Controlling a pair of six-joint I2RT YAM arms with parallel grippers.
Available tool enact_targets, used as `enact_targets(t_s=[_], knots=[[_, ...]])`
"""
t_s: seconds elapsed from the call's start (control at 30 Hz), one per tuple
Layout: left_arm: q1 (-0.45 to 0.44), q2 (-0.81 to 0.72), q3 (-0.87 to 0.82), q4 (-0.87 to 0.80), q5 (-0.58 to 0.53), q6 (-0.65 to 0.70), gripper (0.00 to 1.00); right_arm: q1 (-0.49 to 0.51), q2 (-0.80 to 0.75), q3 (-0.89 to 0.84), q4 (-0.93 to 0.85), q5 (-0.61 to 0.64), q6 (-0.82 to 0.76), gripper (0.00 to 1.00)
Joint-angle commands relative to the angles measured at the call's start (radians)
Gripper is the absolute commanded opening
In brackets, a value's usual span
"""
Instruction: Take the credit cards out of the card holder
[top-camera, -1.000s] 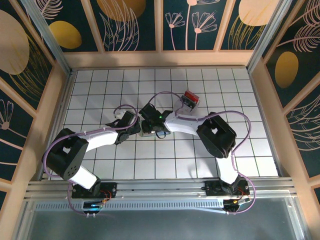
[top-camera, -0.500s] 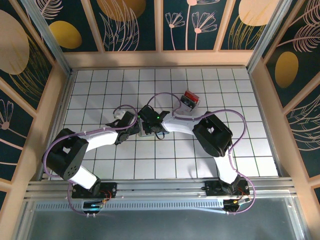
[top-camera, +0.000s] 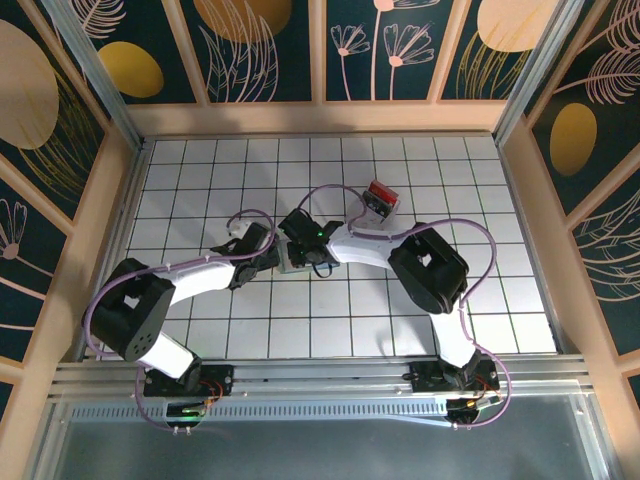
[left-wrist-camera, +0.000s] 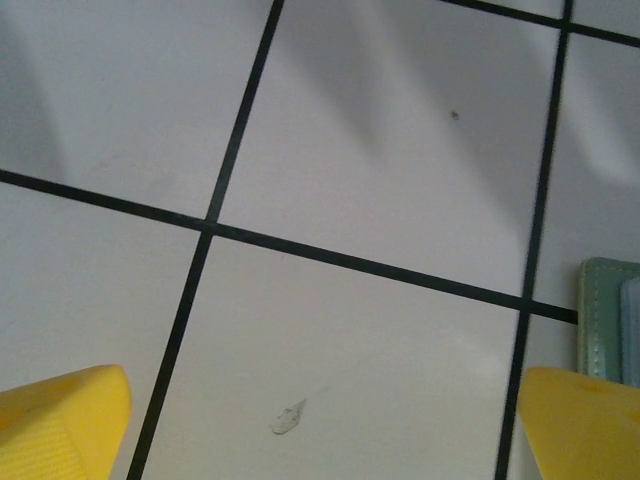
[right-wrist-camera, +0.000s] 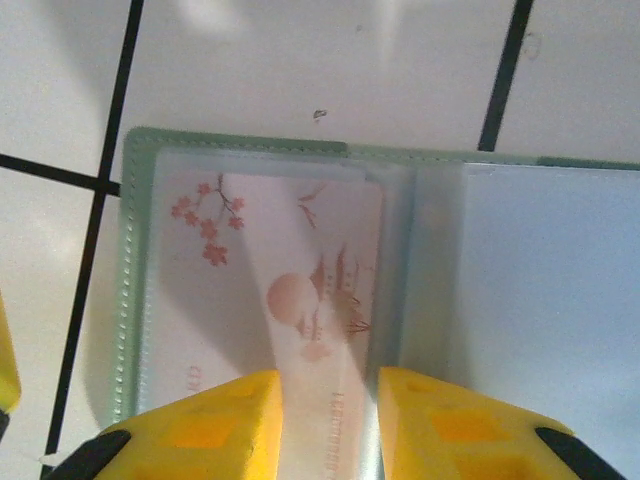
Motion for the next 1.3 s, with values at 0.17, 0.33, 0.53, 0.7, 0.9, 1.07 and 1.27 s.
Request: enact_targets(t_s=[0.17, 0.33, 0.53, 0.7, 0.9, 1.07, 1.27], knots=[[-0.005, -0.004, 0.041, 0.037, 0.057, 0.088, 0.99, -0.053, -0.079, -0.07, 0.084, -0.097, 0.048, 0.33], [-0.008, 0.047, 0.058, 0.044, 0.073, 0.101, 0.99, -0.059, -0.072, -0.069, 0.09, -0.097, 0.042, 0.33], [-0.008, 0.102, 0.078, 0.036, 0.064, 0.117, 0.99, -0.063, -0.053, -0.057, 0.101, -0.129, 0.03, 0.32], [-0.008, 0.122, 0.075, 0.029, 0.06, 0.112, 0.99, -0.067, -0.031, -0.051, 0.101, -0.141, 0.03, 0.32], [-0.007, 0.14, 0.074, 0.018, 0.054, 0.106, 0.99, -0.072, -0.01, -0.054, 0.102, -0.172, 0.039, 0.32], [-0.008, 0.153, 0.071, 0.016, 0.052, 0.103, 0.99, -0.077, 0.002, -0.055, 0.124, -0.219, 0.042, 0.32], [-0.008, 0.155, 0.066, 0.013, 0.051, 0.103, 0.99, -0.083, 0.014, -0.049, 0.109, -0.222, 0.052, 0.32]])
